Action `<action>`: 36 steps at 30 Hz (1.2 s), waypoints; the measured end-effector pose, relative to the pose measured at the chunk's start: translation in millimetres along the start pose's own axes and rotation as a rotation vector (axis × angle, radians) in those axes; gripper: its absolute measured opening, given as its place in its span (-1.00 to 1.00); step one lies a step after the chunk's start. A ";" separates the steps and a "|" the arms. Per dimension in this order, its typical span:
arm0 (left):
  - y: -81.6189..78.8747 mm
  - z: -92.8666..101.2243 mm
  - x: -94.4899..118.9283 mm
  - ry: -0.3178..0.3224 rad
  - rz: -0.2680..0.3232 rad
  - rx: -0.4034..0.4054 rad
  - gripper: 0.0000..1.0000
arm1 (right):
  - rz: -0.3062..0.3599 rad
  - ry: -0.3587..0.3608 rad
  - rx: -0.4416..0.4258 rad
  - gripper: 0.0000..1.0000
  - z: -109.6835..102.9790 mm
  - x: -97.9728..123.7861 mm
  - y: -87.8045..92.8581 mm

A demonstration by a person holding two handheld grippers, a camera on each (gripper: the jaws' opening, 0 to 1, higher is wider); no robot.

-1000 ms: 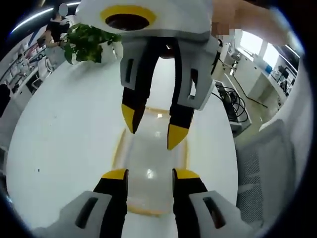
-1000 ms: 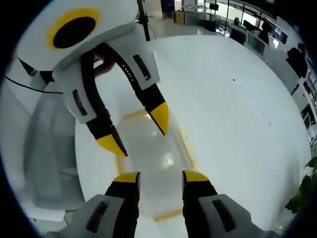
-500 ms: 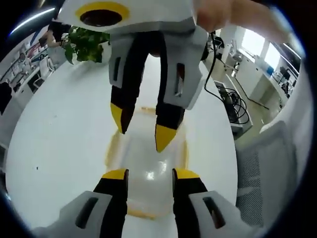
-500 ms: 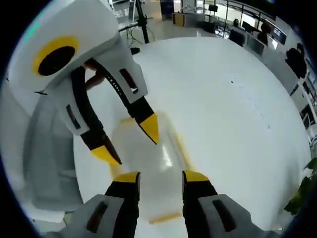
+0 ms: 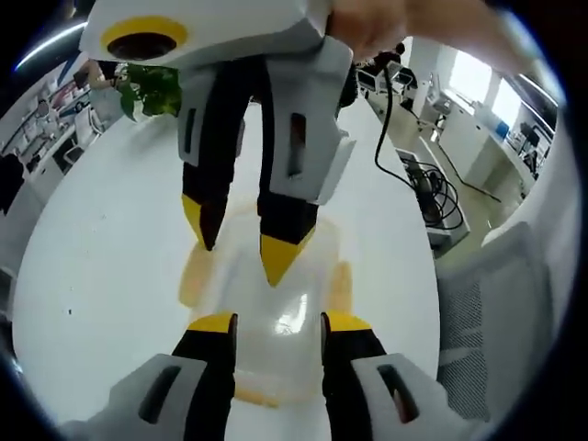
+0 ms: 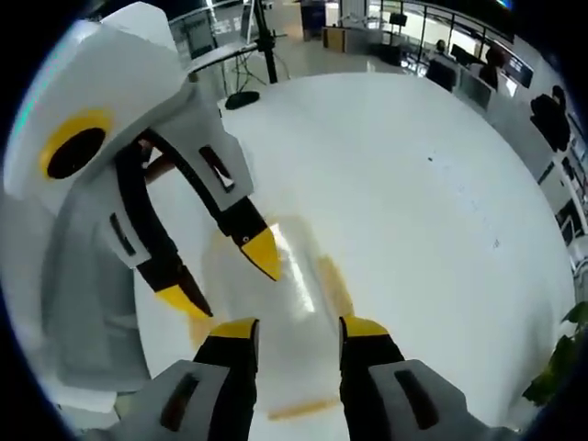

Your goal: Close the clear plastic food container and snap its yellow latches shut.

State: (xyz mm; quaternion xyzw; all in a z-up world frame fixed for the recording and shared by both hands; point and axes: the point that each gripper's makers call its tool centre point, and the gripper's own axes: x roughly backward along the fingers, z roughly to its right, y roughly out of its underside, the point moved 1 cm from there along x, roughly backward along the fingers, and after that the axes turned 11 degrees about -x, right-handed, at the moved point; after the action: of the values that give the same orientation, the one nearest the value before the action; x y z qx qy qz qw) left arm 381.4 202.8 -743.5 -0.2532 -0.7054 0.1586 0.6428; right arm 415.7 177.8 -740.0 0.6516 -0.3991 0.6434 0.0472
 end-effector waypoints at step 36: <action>-5.5 21.6 -9.1 -0.021 0.008 -0.039 -0.11 | -0.029 -0.038 0.045 -0.29 11.1 -12.5 -13.6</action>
State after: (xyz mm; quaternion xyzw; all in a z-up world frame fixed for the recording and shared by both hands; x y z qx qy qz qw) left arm 359.6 195.4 -750.7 -0.2667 -0.7141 0.1502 0.6296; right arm 434.3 186.4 -746.7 0.6704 -0.3758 0.6389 0.0344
